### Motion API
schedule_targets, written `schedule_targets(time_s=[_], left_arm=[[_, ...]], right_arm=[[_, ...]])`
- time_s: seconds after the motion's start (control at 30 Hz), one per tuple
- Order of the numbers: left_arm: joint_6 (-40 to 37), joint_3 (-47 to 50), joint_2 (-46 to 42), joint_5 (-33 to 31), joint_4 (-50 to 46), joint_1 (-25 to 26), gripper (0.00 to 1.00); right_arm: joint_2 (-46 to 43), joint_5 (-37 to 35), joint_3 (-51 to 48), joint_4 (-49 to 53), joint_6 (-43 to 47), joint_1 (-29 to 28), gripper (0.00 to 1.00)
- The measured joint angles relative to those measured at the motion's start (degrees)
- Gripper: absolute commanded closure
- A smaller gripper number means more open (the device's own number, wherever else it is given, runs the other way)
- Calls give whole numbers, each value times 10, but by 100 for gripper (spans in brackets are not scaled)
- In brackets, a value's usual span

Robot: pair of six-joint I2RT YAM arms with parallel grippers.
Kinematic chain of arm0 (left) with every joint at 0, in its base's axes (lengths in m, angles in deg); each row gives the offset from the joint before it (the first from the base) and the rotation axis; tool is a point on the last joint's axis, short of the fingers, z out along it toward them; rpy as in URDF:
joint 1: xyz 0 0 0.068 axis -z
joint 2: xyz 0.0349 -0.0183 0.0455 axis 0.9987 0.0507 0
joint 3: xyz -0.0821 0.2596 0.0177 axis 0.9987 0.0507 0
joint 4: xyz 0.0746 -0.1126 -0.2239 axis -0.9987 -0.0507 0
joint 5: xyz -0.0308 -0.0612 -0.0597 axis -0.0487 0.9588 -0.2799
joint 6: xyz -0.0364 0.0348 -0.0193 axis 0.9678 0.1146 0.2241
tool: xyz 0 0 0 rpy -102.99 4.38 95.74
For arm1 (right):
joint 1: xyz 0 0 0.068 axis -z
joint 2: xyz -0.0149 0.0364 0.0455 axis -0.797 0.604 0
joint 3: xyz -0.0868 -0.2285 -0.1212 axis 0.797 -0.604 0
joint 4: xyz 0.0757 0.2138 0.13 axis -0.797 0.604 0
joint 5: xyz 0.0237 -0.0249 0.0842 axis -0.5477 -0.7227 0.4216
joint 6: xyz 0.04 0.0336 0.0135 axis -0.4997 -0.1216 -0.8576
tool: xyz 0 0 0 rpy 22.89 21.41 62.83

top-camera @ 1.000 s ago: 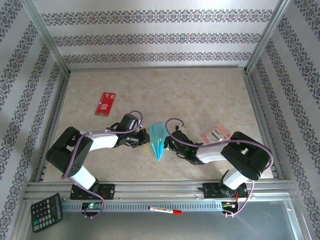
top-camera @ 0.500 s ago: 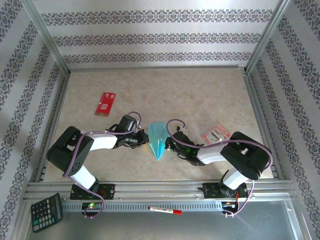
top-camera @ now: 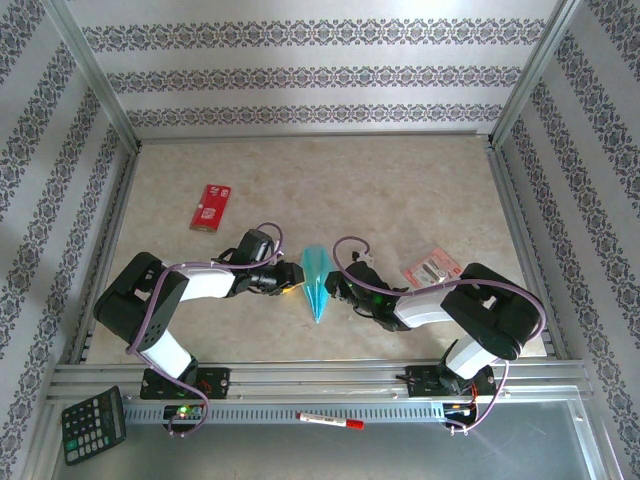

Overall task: Fold a paper plane with a square sheet of paper (pick it up from the middle)
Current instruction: Turn over a paper plane at the center of the table, then reset both arms

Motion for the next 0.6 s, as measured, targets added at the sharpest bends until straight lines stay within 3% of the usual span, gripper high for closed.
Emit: schedule_targets(time_s=[0.2, 0.33, 0.47, 0.6], left_arm=[[-3, -2, -18, 13, -1, -11, 52], [-12, -3, -61, 21, -11, -45, 46], [-52, -20, -128, 8, -67, -89, 34], [-114, -55, -203, -62, -141, -129, 20]], right_arm=[[-28, 9, -6, 4, 4, 32, 66], [-95, 16, -14, 34, 24, 69, 61], [-194, 21, -5, 124, 77, 136, 48], [-266, -5, 63, 271, 167, 211, 37]])
